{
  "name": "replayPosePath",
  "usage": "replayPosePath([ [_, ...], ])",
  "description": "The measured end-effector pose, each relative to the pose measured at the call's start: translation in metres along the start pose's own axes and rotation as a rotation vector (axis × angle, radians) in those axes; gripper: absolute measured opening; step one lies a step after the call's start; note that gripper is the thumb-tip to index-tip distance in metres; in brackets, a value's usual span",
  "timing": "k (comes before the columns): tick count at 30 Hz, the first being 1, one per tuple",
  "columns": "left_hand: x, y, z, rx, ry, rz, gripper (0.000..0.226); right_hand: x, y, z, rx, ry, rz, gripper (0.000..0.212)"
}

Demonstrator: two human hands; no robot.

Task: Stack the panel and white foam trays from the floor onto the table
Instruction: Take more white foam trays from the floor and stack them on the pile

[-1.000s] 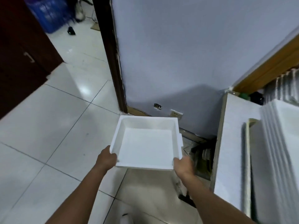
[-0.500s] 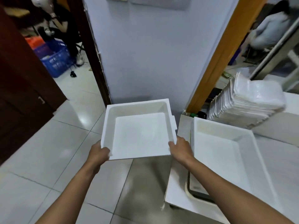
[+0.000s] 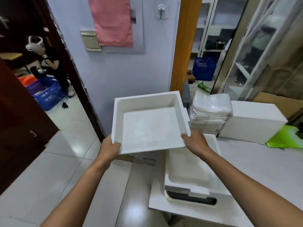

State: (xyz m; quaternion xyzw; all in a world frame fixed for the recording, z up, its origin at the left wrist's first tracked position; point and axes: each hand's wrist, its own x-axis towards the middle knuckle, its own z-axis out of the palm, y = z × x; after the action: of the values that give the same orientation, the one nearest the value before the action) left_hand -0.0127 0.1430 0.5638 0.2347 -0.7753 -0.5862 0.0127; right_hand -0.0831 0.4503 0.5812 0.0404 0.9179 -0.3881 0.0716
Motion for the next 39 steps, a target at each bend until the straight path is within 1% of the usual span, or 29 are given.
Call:
replayPosePath([
  [5, -0.024, 0.038, 0.038, -0.114, -0.067, 0.005, 0.040, -0.020, 0.012, -0.051, 0.037, 0.068, 0.005, 0.023],
  [8, -0.038, 0.061, 0.054, -0.120, -0.114, 0.024, 0.037, -0.027, 0.016, -0.077, 0.062, 0.097, 0.010, 0.024],
  [13, -0.045, 0.085, 0.070, -0.163, -0.147, 0.012, 0.041, -0.036, 0.021, -0.112, 0.132, 0.157, 0.005, 0.026],
  [18, -0.047, 0.087, 0.093, -0.233, -0.084, 0.009, 0.031, -0.041, 0.034, -0.126, 0.164, 0.205, 0.028, 0.033],
  [23, -0.057, 0.092, 0.121, -0.390, 0.022, 0.005, 0.045, -0.050, 0.045, -0.128, 0.198, 0.226, 0.089, 0.050],
  [26, -0.060, 0.092, 0.136, -0.478, 0.095, 0.001, 0.067, -0.056, 0.050, -0.127, 0.250, 0.235, 0.103, 0.058],
  [28, -0.065, 0.096, 0.146, -0.482, 0.142, -0.012, 0.076, -0.062, 0.052, -0.128, 0.276, 0.243, 0.114, 0.052],
  [30, -0.068, 0.099, 0.157, -0.406, 0.187, -0.031, 0.084, -0.065, 0.057, -0.126, 0.298, 0.251, 0.123, 0.045],
  [32, -0.073, 0.101, 0.167, -0.329, 0.197, -0.022, 0.085, -0.068, 0.061, -0.123, 0.318, 0.259, 0.127, 0.044],
  [36, -0.095, 0.105, 0.191, -0.263, 0.141, 0.010, 0.073, -0.079, 0.060, -0.110, 0.348, 0.277, 0.137, 0.041],
  [39, -0.111, 0.101, 0.209, -0.293, 0.080, 0.040, 0.082, -0.091, 0.054, -0.092, 0.368, 0.306, 0.122, 0.033],
])
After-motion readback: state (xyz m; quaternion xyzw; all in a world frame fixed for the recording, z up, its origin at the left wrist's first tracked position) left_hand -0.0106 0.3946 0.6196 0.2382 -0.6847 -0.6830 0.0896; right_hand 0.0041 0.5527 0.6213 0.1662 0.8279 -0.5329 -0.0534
